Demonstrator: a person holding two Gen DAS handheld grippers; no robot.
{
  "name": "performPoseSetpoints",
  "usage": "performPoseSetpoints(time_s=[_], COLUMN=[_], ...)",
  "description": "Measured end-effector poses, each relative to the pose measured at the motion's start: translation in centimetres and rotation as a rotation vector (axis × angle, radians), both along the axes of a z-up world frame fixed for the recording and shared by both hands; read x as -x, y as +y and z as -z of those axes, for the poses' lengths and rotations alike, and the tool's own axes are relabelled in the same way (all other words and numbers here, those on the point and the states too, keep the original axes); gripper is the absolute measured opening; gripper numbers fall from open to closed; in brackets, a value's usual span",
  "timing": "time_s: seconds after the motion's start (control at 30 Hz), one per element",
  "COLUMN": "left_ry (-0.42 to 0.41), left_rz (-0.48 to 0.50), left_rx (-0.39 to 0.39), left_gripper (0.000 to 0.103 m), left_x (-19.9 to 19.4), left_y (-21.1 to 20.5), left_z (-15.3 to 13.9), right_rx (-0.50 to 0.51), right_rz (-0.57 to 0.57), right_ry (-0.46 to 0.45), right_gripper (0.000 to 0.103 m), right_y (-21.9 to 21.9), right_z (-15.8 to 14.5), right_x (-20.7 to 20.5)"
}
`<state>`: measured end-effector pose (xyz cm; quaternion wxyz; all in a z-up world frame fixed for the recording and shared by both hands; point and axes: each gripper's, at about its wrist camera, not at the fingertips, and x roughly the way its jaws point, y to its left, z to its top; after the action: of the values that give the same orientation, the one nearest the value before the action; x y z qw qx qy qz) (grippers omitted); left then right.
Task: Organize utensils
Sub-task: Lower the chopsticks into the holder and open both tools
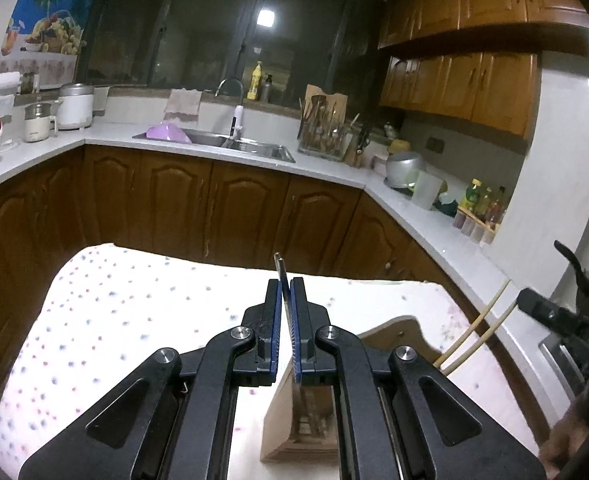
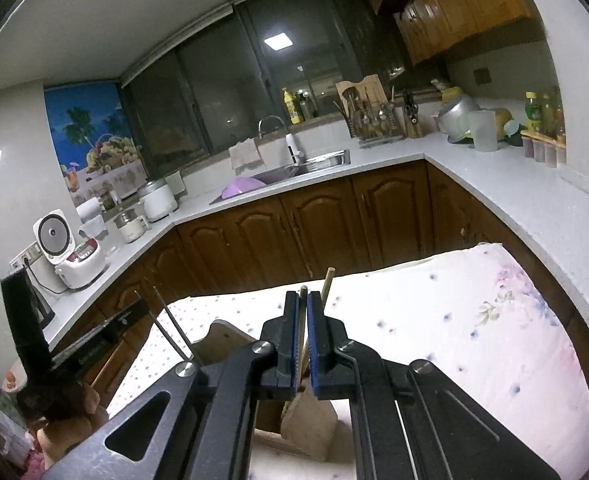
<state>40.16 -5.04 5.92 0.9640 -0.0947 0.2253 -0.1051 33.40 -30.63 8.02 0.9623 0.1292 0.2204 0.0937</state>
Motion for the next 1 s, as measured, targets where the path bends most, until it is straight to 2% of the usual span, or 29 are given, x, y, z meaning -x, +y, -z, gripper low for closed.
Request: performPoseSetpoints(time_s=[0.33, 0.5, 0.53, 0.57, 0.6, 0.63, 0.7, 0.73, 0.77, 0.83, 0.87, 0.93, 1.0], left_ry=[0.021, 0.039, 0.041, 0.045, 0.046, 0.047, 0.047, 0.041, 0.039, 0.036, 0.039, 0.045, 0.048], left_rz=[0.010, 0.016, 0.017, 0.017, 0.016, 0.015, 0.008, 0.000, -0.008, -0.030, -0.042, -0.065, -0.074], left_rx=[-0.010, -0.011, -0.010, -0.011, -0.012, -0.012, -0.013, -0.014, -0.018, -0.029, -0.034, -0.036, -0.032], left_gripper=[0.004, 0.005, 0.005, 0.006, 0.007, 0.011, 0.029, 0.042, 0.054, 0.066, 0.077, 0.089, 0.091], left_x=[-0.1, 0.0, 0.1, 0.3, 0.6, 0.8, 1.6, 2.3, 2.7, 4.0, 4.5, 5.7, 7.3], left_y=[0.1, 0.1, 0.2, 0.3, 0.3, 0.4, 0.7, 1.0, 1.2, 1.7, 2.0, 2.6, 3.4], left_z=[-0.2, -0.6, -0.6, -0.7, -0.7, -0.8, -0.9, -0.9, -0.9, -0.8, -0.7, -0.4, 0.0], right_rx=[0.000, -0.005, -0.004, -0.007, -0.010, -0.017, -0.019, -0.022, -0.023, -0.022, -0.020, -0.019, -0.019], right_rz=[-0.001, -0.012, -0.010, -0.008, -0.007, -0.007, -0.003, -0.005, -0.004, -0.001, -0.001, -0.005, -0.006], right_ry=[0.011, 0.012, 0.009, 0.000, -0.006, -0.019, -0.035, -0.042, -0.046, -0.053, -0.054, -0.047, -0.032], right_gripper=[0.005, 0.012, 0.018, 0.035, 0.044, 0.056, 0.061, 0.068, 0.079, 0.089, 0.090, 0.092, 0.095], right_y=[0.0, -0.2, -0.2, -0.3, -0.4, -0.5, -0.5, -0.6, -0.7, -0.8, -0.9, -0.8, -0.8], right_z=[-0.2, -0.2, -0.1, -0.3, -0.1, -0.3, -0.5, -0.6, -0.6, -0.6, -0.3, 0.1, 0.5], right_x=[-0.3, -0.3, -0.3, 0.0, 0.2, 0.6, 1.4, 1.9, 2.3, 3.2, 3.9, 4.8, 5.7])
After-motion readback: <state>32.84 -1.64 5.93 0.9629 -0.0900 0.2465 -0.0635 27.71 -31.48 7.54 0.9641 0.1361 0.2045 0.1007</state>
